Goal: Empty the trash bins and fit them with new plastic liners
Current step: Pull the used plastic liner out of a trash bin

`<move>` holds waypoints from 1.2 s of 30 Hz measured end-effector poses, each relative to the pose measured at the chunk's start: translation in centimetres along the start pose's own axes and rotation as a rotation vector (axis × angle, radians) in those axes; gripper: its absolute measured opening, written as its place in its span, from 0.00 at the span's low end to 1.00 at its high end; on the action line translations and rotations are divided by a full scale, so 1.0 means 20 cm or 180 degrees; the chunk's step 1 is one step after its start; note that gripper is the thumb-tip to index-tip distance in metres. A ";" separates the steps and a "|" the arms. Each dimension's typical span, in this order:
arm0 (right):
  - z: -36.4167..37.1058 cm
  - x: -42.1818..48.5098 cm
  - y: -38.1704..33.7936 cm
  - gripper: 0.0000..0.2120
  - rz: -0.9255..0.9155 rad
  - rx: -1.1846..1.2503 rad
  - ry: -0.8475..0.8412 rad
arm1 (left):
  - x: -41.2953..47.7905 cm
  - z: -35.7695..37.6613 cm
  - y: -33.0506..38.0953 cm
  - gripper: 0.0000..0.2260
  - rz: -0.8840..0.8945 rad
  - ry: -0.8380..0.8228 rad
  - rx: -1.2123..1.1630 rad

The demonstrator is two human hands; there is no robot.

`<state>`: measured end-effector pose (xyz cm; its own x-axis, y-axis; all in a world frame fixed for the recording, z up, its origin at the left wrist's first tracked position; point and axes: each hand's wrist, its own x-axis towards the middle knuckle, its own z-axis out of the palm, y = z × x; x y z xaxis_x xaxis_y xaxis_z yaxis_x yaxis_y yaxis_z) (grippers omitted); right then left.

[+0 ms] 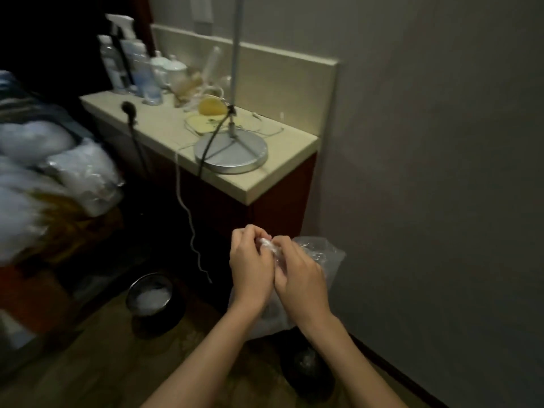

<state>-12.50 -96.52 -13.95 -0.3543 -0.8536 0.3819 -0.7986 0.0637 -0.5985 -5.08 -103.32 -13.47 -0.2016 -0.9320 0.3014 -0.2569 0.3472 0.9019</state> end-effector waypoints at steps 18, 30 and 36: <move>1.11 0.34 -1.59 0.03 -0.0282 0.1296 -0.0868 | 0.33 -1.96 -0.57 0.11 -0.0493 0.0332 -0.0330; 1.73 0.48 -2.25 0.09 -0.0901 0.1065 -0.1588 | 0.60 -2.77 -0.93 0.10 -0.0720 0.1411 -0.0579; 1.93 0.66 -2.36 0.13 -0.1226 0.0800 -0.1608 | 0.82 -2.89 -1.03 0.11 -0.0737 0.1744 -0.0203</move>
<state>39.40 -130.77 -7.86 0.2519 -0.9318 0.2614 -0.6633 -0.3629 -0.6545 51.53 -131.75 -9.32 0.3743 -0.9066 0.1951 -0.1752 0.1375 0.9749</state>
